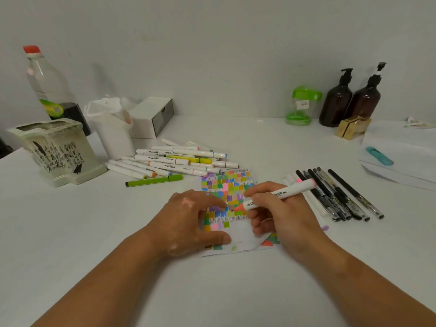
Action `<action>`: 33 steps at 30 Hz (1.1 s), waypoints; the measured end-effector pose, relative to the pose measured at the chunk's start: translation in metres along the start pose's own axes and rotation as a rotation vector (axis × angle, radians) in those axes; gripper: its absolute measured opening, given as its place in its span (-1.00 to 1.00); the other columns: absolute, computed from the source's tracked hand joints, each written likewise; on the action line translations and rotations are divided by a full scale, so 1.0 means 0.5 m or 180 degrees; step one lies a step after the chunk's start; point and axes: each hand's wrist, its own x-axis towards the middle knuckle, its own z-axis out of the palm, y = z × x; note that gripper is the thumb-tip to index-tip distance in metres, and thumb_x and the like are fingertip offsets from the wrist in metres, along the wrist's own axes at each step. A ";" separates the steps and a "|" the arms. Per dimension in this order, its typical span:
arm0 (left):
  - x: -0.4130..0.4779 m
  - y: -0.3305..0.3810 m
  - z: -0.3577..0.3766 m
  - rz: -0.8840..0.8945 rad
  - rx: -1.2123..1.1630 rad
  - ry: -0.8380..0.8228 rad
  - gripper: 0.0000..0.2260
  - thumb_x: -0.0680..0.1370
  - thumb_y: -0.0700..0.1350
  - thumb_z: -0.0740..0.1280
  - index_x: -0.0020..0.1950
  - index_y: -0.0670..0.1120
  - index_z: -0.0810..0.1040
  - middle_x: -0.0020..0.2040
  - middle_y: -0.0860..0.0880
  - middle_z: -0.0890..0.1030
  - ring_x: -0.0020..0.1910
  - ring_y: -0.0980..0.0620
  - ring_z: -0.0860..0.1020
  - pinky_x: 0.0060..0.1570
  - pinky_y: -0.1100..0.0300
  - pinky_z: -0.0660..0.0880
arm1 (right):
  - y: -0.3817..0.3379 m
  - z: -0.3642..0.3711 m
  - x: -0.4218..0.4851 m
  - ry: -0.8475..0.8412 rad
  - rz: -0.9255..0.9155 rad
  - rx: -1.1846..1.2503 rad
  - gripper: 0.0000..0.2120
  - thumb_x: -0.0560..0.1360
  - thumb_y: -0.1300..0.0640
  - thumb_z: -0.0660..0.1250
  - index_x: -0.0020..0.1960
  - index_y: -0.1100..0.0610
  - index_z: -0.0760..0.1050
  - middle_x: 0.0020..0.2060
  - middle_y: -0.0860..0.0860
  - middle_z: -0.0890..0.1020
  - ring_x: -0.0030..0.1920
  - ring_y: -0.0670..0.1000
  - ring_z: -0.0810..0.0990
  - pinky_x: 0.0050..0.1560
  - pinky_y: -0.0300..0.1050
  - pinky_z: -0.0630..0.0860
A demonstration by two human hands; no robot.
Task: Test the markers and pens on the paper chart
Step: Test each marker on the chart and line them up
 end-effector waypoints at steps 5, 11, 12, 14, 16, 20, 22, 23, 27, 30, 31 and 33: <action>0.005 0.003 0.004 -0.0242 0.0221 -0.0313 -0.28 0.26 0.52 0.26 0.37 0.28 0.46 0.14 0.22 0.45 0.05 0.16 0.39 0.15 0.15 0.45 | 0.008 0.004 -0.005 -0.0030 0.0032 -0.1077 -0.91 0.45 0.20 0.48 -0.18 0.02 0.66 -0.44 0.04 0.65 -0.47 -0.05 0.61 -0.46 -0.25 0.51; 0.004 0.005 0.005 -0.0322 0.0198 -0.0367 -0.29 0.28 0.49 0.29 0.39 0.28 0.45 0.32 0.15 0.50 0.10 0.18 0.35 0.22 0.12 0.45 | 0.011 0.009 -0.006 0.0003 -0.0013 -0.1440 -0.94 0.42 0.15 0.51 -0.18 0.01 0.65 -0.44 0.04 0.65 -0.48 -0.04 0.57 -0.47 -0.22 0.49; 0.004 0.004 0.005 -0.0338 0.0199 -0.0371 -0.29 0.27 0.49 0.29 0.39 0.28 0.44 0.32 0.15 0.49 0.11 0.18 0.36 0.22 0.12 0.46 | 0.011 0.010 -0.006 -0.0002 -0.0028 -0.1460 -0.94 0.42 0.13 0.51 -0.18 0.00 0.65 -0.44 0.03 0.65 -0.48 -0.05 0.57 -0.47 -0.22 0.49; 0.004 0.004 0.005 -0.0349 0.0183 -0.0366 -0.29 0.27 0.49 0.28 0.38 0.28 0.45 0.32 0.15 0.50 0.12 0.18 0.36 0.23 0.10 0.46 | 0.011 0.009 -0.007 -0.0022 -0.0052 -0.1542 -0.95 0.43 0.11 0.51 -0.18 -0.01 0.65 -0.44 -0.01 0.65 -0.48 -0.08 0.57 -0.46 -0.26 0.47; 0.004 0.004 0.006 -0.0338 0.0173 -0.0342 -0.30 0.28 0.48 0.31 0.37 0.27 0.46 0.30 0.15 0.50 0.10 0.18 0.37 0.22 0.10 0.46 | 0.009 0.009 -0.008 -0.0079 -0.0045 -0.1621 -0.93 0.41 0.11 0.52 -0.20 -0.02 0.65 -0.46 -0.03 0.63 -0.49 -0.10 0.55 -0.47 -0.27 0.46; 0.005 0.003 0.006 -0.0353 0.0184 -0.0348 -0.34 0.31 0.45 0.35 0.37 0.28 0.46 0.30 0.15 0.49 0.08 0.18 0.36 0.21 0.11 0.45 | 0.010 0.008 -0.006 -0.0033 -0.0044 -0.1612 -0.94 0.42 0.11 0.52 -0.18 -0.01 0.65 -0.46 -0.02 0.63 -0.49 -0.10 0.55 -0.47 -0.23 0.48; 0.005 0.003 0.006 -0.0350 0.0198 -0.0359 -0.34 0.31 0.45 0.35 0.38 0.27 0.45 0.31 0.15 0.48 0.07 0.18 0.35 0.22 0.11 0.44 | 0.010 0.008 -0.006 -0.0043 -0.0048 -0.1671 -0.93 0.41 0.10 0.52 -0.19 -0.03 0.64 -0.47 -0.04 0.63 -0.50 -0.12 0.54 -0.48 -0.25 0.46; 0.005 0.003 0.006 -0.0350 0.0199 -0.0363 -0.34 0.31 0.45 0.35 0.38 0.27 0.45 0.30 0.15 0.48 0.07 0.18 0.35 0.21 0.11 0.44 | 0.010 0.008 -0.006 -0.0054 -0.0057 -0.1710 -0.91 0.40 0.11 0.52 -0.20 -0.05 0.64 -0.47 -0.05 0.62 -0.51 -0.12 0.54 -0.48 -0.27 0.46; 0.006 0.002 0.006 -0.0365 0.0192 -0.0397 -0.31 0.29 0.47 0.31 0.38 0.27 0.45 0.32 0.15 0.48 0.09 0.19 0.34 0.23 0.09 0.45 | 0.012 0.008 -0.004 -0.0015 -0.0052 -0.1663 -0.94 0.42 0.12 0.51 -0.18 0.00 0.64 -0.48 -0.01 0.62 -0.51 -0.10 0.55 -0.48 -0.24 0.48; 0.006 0.001 0.007 -0.0354 0.0206 -0.0393 -0.32 0.29 0.47 0.32 0.38 0.27 0.45 0.32 0.15 0.49 0.08 0.18 0.35 0.22 0.10 0.46 | 0.012 0.008 -0.003 -0.0025 -0.0031 -0.1700 -0.93 0.41 0.12 0.51 -0.20 0.00 0.63 -0.48 -0.04 0.62 -0.51 -0.11 0.55 -0.49 -0.28 0.46; 0.005 0.000 0.007 -0.0360 0.0199 -0.0391 -0.31 0.29 0.48 0.32 0.38 0.27 0.45 0.31 0.15 0.49 0.07 0.18 0.36 0.21 0.10 0.46 | 0.012 0.008 -0.003 0.0004 -0.0032 -0.1690 -0.92 0.42 0.12 0.51 -0.19 0.00 0.63 -0.48 -0.05 0.62 -0.51 -0.11 0.56 -0.48 -0.29 0.46; 0.005 -0.001 0.007 -0.0377 0.0188 -0.0405 -0.29 0.27 0.49 0.29 0.38 0.27 0.45 0.32 0.15 0.49 0.08 0.18 0.38 0.22 0.10 0.47 | 0.012 0.009 -0.003 0.0012 -0.0030 -0.1700 -0.91 0.43 0.13 0.51 -0.20 -0.02 0.63 -0.48 -0.06 0.62 -0.50 -0.11 0.56 -0.48 -0.28 0.47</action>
